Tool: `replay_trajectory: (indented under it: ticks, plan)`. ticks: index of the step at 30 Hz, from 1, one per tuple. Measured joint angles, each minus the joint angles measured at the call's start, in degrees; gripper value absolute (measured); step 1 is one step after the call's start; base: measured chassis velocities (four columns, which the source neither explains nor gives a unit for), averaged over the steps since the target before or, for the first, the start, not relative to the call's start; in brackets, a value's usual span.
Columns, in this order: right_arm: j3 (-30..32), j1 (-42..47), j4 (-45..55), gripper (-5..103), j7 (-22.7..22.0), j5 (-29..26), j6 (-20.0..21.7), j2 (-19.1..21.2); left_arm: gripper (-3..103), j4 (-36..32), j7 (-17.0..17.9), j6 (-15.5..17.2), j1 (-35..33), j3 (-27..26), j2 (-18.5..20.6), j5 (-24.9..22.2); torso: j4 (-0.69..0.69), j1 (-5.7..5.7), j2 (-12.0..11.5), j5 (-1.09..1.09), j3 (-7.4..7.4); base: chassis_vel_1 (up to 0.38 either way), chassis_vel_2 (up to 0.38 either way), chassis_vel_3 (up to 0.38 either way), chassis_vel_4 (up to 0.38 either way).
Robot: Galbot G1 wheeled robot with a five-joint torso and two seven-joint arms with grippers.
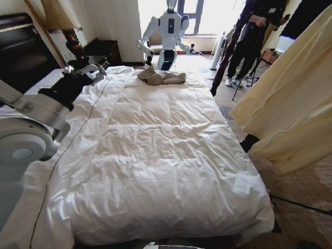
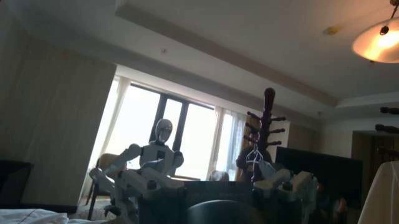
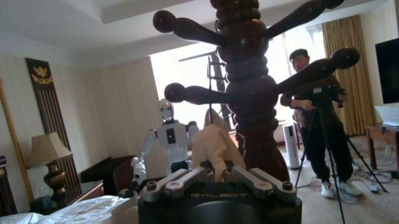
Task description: Pick up the clothes from the bed and hang them on the clothes hanger.
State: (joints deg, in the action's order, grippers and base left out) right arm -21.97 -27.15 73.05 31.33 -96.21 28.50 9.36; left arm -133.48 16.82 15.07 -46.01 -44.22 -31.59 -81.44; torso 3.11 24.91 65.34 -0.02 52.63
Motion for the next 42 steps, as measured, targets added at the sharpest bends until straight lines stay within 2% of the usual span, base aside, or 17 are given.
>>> replay_trajectory:
  ticks: [7,21,31,42]
  plan:
    - [0.0,0.1,-1.7,0,-0.1,1.3,0.1,-1.5,100,-0.1,0.0,-0.1,0.1,0.6,-0.2,0.0,0.02,-0.01,0.0,-0.01,0.0,0.0,0.0,0.0,0.0]
    - [0.4,-0.1,-2.4,0,-2.2,4.0,0.4,-7.7,100,-0.1,-0.6,-0.3,0.1,1.4,-0.7,0.6,0.0,0.0,0.0,0.0,0.0,0.0,0.0,0.0,0.0]
    - [0.4,-0.3,-2.8,0,-2.9,4.4,0.8,-9.1,100,0.5,-1.3,-0.6,0.1,2.3,-1.2,1.6,0.01,0.0,0.0,0.0,0.0,0.0,0.0,0.0,0.0]
    - [0.2,-0.2,-3.7,0,-1.9,5.0,0.7,-8.3,100,1.0,-1.5,-0.7,0.4,3.3,-1.6,2.2,0.0,0.0,0.0,0.0,0.0,0.0,0.0,0.0,0.0]
